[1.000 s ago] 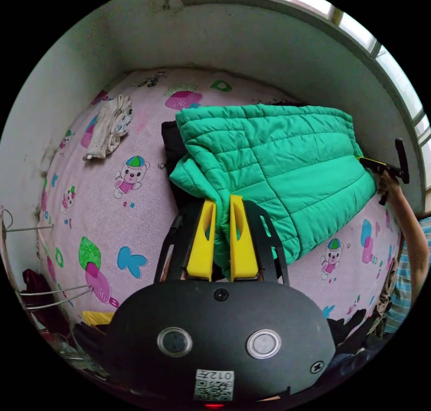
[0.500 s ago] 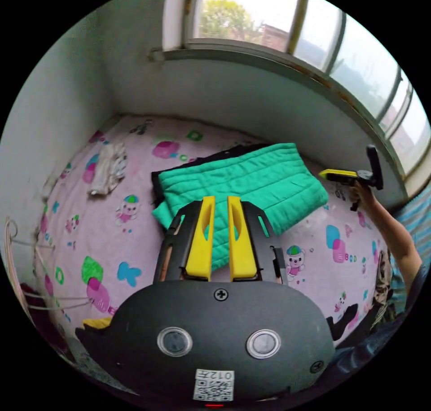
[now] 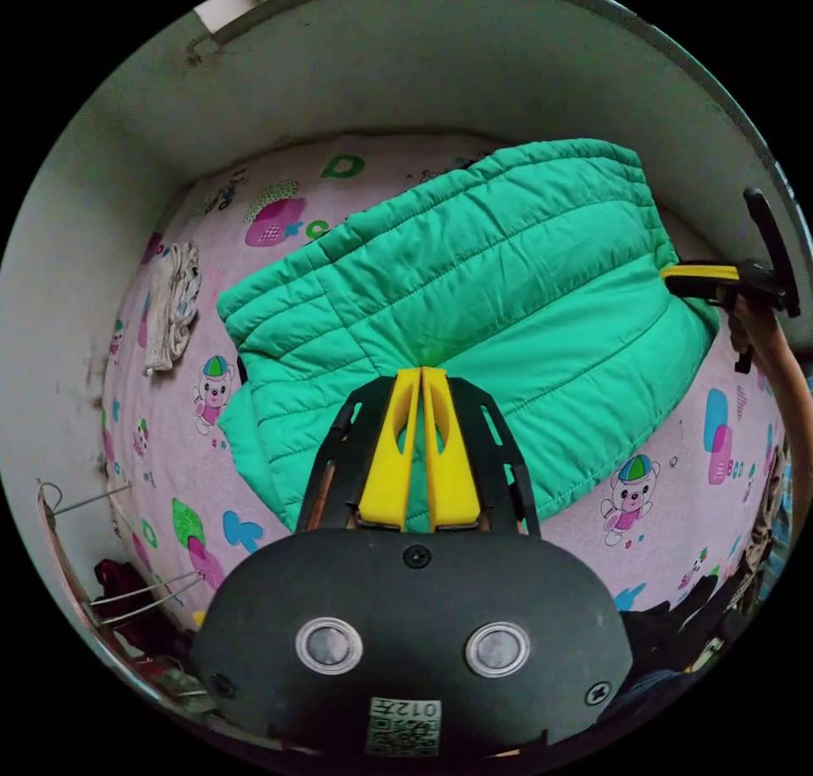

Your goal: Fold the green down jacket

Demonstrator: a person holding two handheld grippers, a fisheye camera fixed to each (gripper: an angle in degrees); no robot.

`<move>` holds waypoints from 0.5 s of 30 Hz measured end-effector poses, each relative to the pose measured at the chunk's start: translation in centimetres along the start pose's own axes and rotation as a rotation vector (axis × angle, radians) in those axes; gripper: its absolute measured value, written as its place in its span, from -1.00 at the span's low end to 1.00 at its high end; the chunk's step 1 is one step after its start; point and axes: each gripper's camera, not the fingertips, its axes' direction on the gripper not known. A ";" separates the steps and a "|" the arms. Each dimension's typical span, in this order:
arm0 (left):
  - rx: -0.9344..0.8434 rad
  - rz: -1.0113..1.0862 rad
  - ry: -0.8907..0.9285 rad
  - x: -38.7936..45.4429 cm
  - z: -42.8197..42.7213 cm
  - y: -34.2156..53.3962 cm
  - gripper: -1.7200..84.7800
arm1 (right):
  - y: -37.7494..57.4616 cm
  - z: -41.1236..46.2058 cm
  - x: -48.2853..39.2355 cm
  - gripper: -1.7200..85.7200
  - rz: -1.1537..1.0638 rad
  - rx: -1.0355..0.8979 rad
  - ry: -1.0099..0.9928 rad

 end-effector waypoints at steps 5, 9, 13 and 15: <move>0.040 -0.040 -0.070 3.2 2.4 1.2 -0.96 | 4.6 -0.1 1.0 -0.91 0.156 0.054 -0.106; 0.063 -0.074 -0.111 5.0 2.3 1.9 -0.96 | 8.9 -1.6 1.7 -0.96 0.217 0.063 -0.197; 0.254 -0.074 -0.041 7.9 -0.4 3.9 -0.96 | 16.7 -3.3 1.9 -0.98 0.209 0.059 -0.168; 0.275 -0.009 0.020 10.5 -0.8 4.8 -0.96 | 21.3 -3.7 2.2 -0.98 0.235 0.072 -0.182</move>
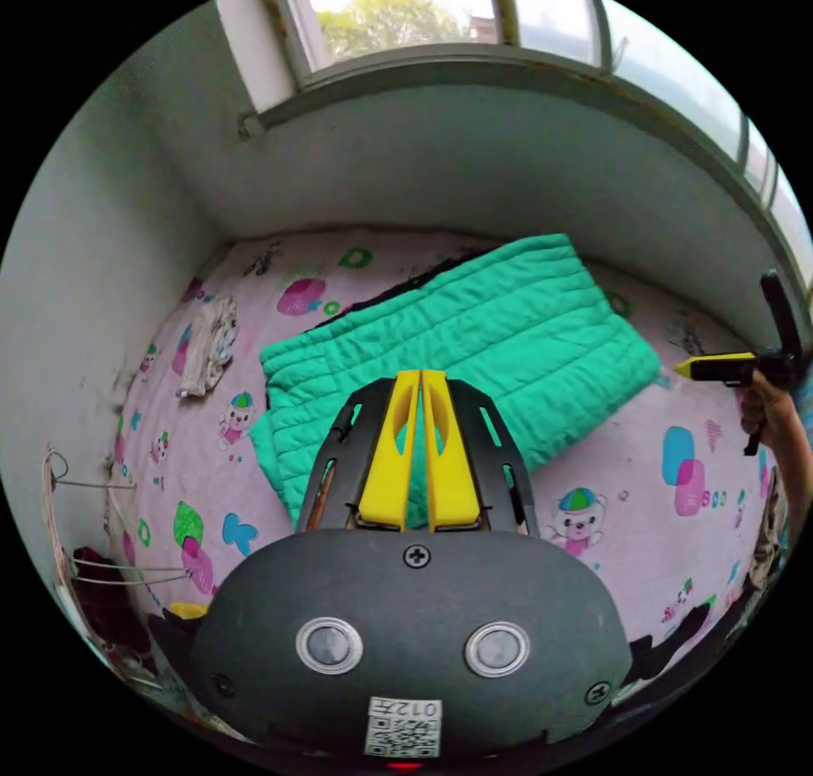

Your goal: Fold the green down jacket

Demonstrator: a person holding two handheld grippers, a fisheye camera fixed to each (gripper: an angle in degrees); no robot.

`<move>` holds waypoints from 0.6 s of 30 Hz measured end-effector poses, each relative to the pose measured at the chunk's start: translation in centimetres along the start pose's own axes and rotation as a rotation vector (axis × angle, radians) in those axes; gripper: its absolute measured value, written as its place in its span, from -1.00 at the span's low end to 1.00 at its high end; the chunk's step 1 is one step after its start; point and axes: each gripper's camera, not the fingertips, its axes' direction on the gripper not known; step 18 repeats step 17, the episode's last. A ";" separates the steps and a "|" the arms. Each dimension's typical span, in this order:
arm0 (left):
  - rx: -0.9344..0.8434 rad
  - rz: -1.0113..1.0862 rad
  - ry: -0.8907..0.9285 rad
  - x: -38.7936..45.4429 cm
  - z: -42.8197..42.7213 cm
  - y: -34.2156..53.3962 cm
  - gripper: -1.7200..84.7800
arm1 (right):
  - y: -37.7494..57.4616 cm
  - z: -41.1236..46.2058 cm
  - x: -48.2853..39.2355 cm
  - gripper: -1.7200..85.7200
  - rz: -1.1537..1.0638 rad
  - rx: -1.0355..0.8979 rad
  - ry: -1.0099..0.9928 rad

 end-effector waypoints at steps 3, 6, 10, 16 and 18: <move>0.016 0.117 0.156 5.7 0.3 2.4 -0.96 | 8.4 -0.4 2.4 -0.98 0.085 0.006 -0.004; 0.003 0.193 0.314 12.0 1.8 5.5 -0.96 | 17.4 -0.3 4.7 -0.98 0.197 0.022 -0.008; -0.066 0.320 0.447 21.8 3.8 10.3 -0.96 | 29.8 -1.0 7.0 -0.98 0.335 0.099 -0.047; -0.095 0.552 0.626 35.3 3.8 17.5 -0.96 | 46.8 -3.8 8.1 -0.98 0.440 0.256 0.011; -0.098 0.580 0.640 36.6 3.7 18.3 -0.96 | 50.3 -4.3 8.1 -0.98 0.456 0.279 0.041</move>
